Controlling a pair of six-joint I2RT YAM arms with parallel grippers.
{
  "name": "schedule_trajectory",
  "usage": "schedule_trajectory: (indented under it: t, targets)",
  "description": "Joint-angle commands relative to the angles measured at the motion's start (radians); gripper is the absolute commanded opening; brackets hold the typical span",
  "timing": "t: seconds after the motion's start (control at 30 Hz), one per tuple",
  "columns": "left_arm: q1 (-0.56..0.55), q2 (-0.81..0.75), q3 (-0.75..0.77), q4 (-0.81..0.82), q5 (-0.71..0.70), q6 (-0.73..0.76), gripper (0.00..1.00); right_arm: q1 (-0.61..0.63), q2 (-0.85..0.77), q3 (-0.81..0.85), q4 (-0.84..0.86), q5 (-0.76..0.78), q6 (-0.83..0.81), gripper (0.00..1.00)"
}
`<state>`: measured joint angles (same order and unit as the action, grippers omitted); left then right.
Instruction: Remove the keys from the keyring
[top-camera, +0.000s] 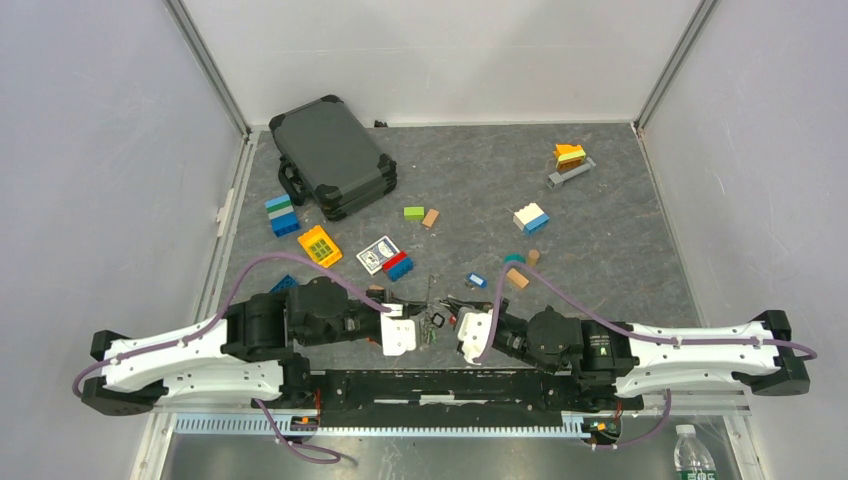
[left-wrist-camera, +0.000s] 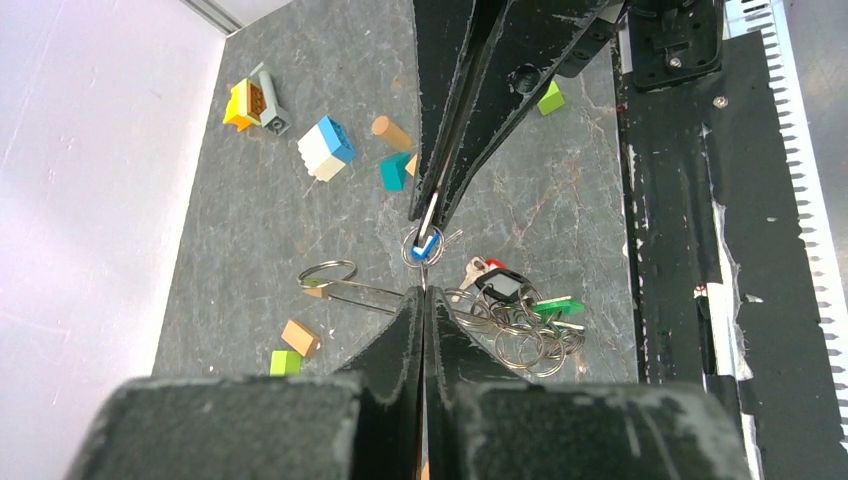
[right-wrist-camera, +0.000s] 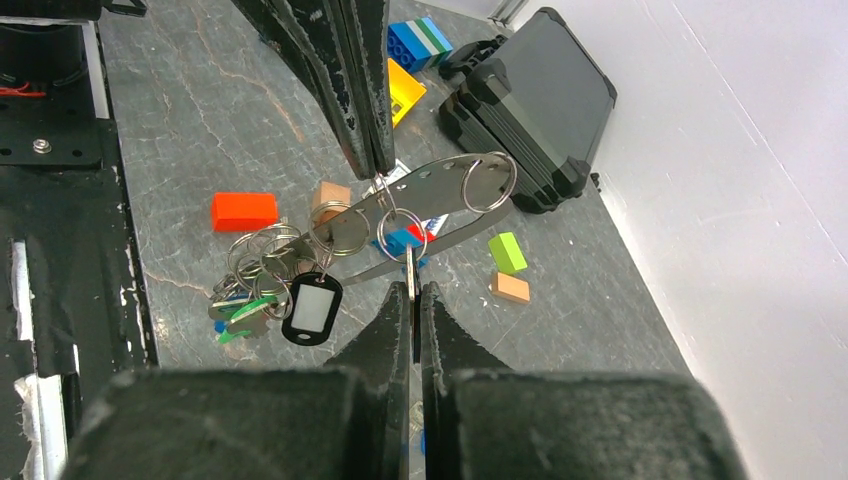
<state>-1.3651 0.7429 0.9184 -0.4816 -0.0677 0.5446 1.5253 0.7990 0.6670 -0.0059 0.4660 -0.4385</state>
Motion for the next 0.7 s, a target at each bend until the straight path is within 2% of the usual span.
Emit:
schedule_trajectory:
  t: [0.0, 0.37, 0.67]
  targets:
    - [-0.003, -0.041, -0.001, 0.030, 0.021, 0.022, 0.02, -0.004, -0.016, -0.012, 0.014, 0.053, 0.009, 0.00]
    - [-0.005, -0.039, -0.009, 0.038, 0.020, 0.015, 0.02, -0.004, -0.007, -0.021, 0.052, -0.056, -0.012, 0.00]
    - [-0.005, -0.044, -0.034, 0.059, 0.020, 0.002, 0.02, -0.004, 0.010, -0.010, 0.055, -0.029, -0.024, 0.00]
